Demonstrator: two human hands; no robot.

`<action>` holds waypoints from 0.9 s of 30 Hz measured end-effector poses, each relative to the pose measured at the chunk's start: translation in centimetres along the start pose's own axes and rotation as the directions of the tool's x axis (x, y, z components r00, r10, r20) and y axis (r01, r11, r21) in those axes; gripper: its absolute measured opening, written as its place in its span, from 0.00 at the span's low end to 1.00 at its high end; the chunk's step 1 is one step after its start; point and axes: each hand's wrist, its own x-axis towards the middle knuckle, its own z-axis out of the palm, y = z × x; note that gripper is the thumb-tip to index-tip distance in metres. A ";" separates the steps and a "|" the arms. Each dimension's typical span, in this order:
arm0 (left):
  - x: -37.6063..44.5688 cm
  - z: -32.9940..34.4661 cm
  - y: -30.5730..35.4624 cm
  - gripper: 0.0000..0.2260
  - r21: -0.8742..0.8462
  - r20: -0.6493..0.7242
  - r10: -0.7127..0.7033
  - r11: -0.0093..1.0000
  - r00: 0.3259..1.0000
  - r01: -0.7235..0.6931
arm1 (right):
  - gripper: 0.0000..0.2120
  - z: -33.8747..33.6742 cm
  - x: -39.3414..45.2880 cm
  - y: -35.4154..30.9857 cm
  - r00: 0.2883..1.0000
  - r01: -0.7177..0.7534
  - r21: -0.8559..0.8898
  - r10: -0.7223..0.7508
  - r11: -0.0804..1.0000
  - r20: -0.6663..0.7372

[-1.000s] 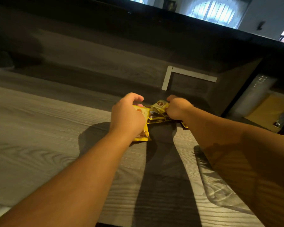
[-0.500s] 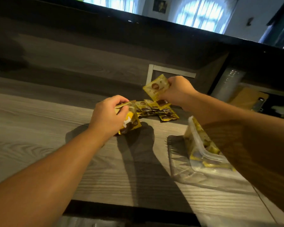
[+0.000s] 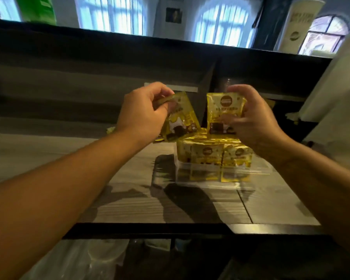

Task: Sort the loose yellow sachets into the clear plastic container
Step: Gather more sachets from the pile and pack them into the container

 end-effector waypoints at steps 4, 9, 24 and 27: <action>0.2 2.7 2.3 0.07 0.053 0.188 -0.002 0.999 0.982 -0.008 | 0.20 -2.8 -1.9 1.2 0.996 -0.060 0.178 0.070 0.982 -0.050; 0.0 5.2 2.4 0.06 0.310 0.444 -0.068 0.947 0.893 -0.083 | 0.16 -4.3 -3.1 2.8 0.993 -0.095 0.224 0.108 0.970 -0.047; 0.7 7.0 0.6 0.42 0.624 0.612 -0.143 0.692 0.778 -0.364 | 0.16 -2.2 -1.8 5.2 0.933 0.288 -0.599 -0.078 0.747 0.351; 1.5 7.4 0.5 0.56 0.640 0.674 -0.292 0.690 0.679 -0.338 | 0.19 -1.8 -0.9 5.0 0.895 0.344 -0.715 0.018 0.609 0.446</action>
